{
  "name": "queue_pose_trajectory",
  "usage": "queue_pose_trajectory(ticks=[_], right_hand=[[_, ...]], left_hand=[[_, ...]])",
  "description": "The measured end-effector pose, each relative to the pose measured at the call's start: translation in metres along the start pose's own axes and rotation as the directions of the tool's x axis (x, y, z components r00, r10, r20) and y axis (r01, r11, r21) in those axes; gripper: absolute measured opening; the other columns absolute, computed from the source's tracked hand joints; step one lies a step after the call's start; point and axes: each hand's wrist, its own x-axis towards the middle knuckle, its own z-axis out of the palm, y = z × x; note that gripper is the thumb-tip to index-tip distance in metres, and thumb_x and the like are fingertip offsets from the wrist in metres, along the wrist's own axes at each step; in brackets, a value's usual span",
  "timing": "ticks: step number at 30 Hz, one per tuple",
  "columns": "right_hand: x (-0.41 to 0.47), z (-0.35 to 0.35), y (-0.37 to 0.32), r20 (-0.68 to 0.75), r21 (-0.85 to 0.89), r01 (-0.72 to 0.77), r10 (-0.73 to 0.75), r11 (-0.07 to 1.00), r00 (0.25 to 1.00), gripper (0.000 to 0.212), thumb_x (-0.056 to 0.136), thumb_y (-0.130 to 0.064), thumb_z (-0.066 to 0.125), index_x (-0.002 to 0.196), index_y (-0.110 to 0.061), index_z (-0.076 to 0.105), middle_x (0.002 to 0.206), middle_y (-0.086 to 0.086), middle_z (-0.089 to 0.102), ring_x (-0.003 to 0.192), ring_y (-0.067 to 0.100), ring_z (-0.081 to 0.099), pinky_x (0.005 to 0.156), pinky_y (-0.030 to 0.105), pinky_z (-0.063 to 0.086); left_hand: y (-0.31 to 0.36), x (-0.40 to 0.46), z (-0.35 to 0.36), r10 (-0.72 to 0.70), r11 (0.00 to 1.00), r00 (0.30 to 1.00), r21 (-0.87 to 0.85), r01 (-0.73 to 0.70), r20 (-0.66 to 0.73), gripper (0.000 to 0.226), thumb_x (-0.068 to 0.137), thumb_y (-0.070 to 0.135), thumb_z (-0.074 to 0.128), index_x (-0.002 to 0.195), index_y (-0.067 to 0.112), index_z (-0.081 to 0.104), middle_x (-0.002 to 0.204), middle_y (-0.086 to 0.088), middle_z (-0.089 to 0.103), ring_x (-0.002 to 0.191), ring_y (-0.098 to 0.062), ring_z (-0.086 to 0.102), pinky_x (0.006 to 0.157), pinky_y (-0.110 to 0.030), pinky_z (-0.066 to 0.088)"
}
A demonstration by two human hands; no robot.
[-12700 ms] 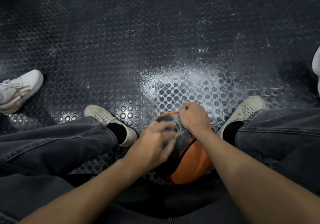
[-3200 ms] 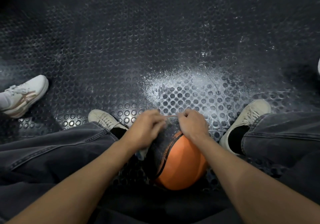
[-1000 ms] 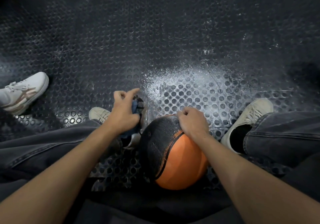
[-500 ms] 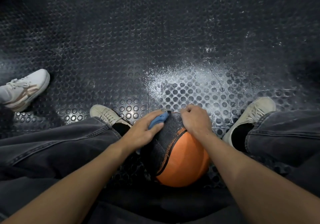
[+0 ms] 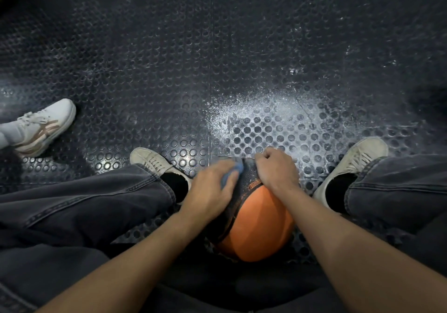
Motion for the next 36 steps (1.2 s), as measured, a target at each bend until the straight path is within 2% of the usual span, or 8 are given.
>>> queue_pose_trajectory(ticks=[4, 7, 11, 14, 20, 26, 31, 36], right_hand=[[-0.001, -0.006, 0.006, 0.012, 0.044, 0.021, -0.022, 0.999, 1.000, 0.030, 0.100, -0.032, 0.048, 0.071, -0.021, 0.050, 0.078, -0.001, 0.063, 0.066, 0.017, 0.053, 0.073, 0.035, 0.054], [-0.003, 0.001, 0.001, -0.006, 0.019, 0.036, -0.036, 0.999, 0.999, 0.031, 0.099, -0.034, 0.048, 0.072, -0.022, 0.053, 0.078, -0.004, 0.060, 0.064, 0.015, 0.051, 0.073, 0.038, 0.055], [0.000, -0.003, 0.011, 0.087, 0.188, -0.062, 0.046, 0.980, 0.995, 0.033, 0.098, -0.035, 0.054, 0.069, -0.019, 0.049, 0.067, -0.007, 0.050, 0.060, 0.012, 0.045, 0.072, 0.031, 0.047], [0.001, -0.004, 0.031, 0.340, 0.291, -0.363, 0.259, 0.885, 0.904, 0.047, 0.082, -0.066, 0.050, 0.091, -0.020, 0.060, 0.085, 0.001, 0.054, 0.091, 0.026, 0.061, 0.096, 0.044, 0.048], [0.000, -0.008, 0.035, 0.556, 0.367, -0.571, 0.320, 0.734, 0.767, 0.101, 0.066, -0.085, 0.050, 0.149, -0.027, 0.039, 0.139, 0.016, 0.054, 0.118, 0.039, 0.058, 0.101, 0.058, 0.046], [-0.007, -0.031, 0.023, 0.269, 0.383, -0.280, 0.184, 0.880, 0.946, 0.061, 0.087, -0.074, 0.046, 0.134, -0.034, 0.053, 0.143, 0.002, 0.051, 0.129, 0.030, 0.047, 0.109, 0.049, 0.035], [-0.014, -0.033, 0.022, -0.009, 0.320, -0.078, 0.085, 0.944, 0.996, 0.043, 0.093, -0.065, 0.046, 0.123, -0.037, 0.059, 0.121, -0.001, 0.061, 0.116, 0.026, 0.056, 0.100, 0.042, 0.042], [-0.037, -0.019, 0.004, -0.230, 0.111, 0.268, -0.238, 0.957, 0.944, 0.029, 0.098, -0.039, 0.053, 0.123, -0.031, 0.066, 0.131, -0.012, 0.058, 0.120, 0.009, 0.050, 0.110, 0.040, 0.037]], left_hand=[[-0.015, -0.014, -0.007, 0.329, 0.944, 0.925, -0.066, -0.322, 0.189, 0.038, 0.100, 0.034, 0.044, 0.134, 0.021, 0.056, 0.141, 0.010, 0.050, 0.134, -0.004, 0.041, 0.116, -0.020, 0.019], [-0.026, 0.006, -0.003, -0.179, 0.969, 0.983, -0.163, 0.185, 0.046, 0.033, 0.100, 0.031, 0.047, 0.125, 0.017, 0.064, 0.125, 0.001, 0.064, 0.120, -0.015, 0.056, 0.094, -0.012, 0.034], [-0.045, 0.024, 0.004, -0.634, 0.633, 0.751, -0.435, 0.641, 0.183, 0.028, 0.095, 0.036, 0.055, 0.094, 0.014, 0.072, 0.103, -0.008, 0.070, 0.097, -0.023, 0.063, 0.080, -0.027, 0.041], [-0.052, 0.019, 0.005, -0.729, 0.308, 0.593, -0.610, 0.730, 0.341, 0.029, 0.092, 0.038, 0.058, 0.092, 0.013, 0.072, 0.094, -0.012, 0.073, 0.089, -0.029, 0.068, 0.082, -0.038, 0.052], [-0.046, 0.015, 0.014, -0.671, 0.229, 0.652, -0.737, 0.636, 0.353, 0.024, 0.096, 0.026, 0.054, 0.108, 0.010, 0.068, 0.100, -0.012, 0.073, 0.092, -0.026, 0.069, 0.074, -0.030, 0.055], [-0.043, 0.016, 0.026, -0.627, 0.261, 0.764, -0.884, 0.388, 0.150, 0.017, 0.095, 0.019, 0.058, 0.103, 0.014, 0.072, 0.106, -0.004, 0.073, 0.104, -0.019, 0.067, 0.100, -0.038, 0.047], [-0.034, 0.024, 0.030, -0.451, 0.739, 0.891, -0.581, 0.339, -0.053, 0.035, 0.098, 0.039, 0.050, 0.125, 0.023, 0.064, 0.120, 0.006, 0.065, 0.113, -0.010, 0.058, 0.101, -0.031, 0.044], [-0.023, 0.036, 0.018, -0.356, 0.892, 0.921, -0.353, 0.284, -0.161, 0.029, 0.100, 0.032, 0.049, 0.121, 0.021, 0.065, 0.111, 0.010, 0.062, 0.101, -0.005, 0.053, 0.076, -0.013, 0.036]])
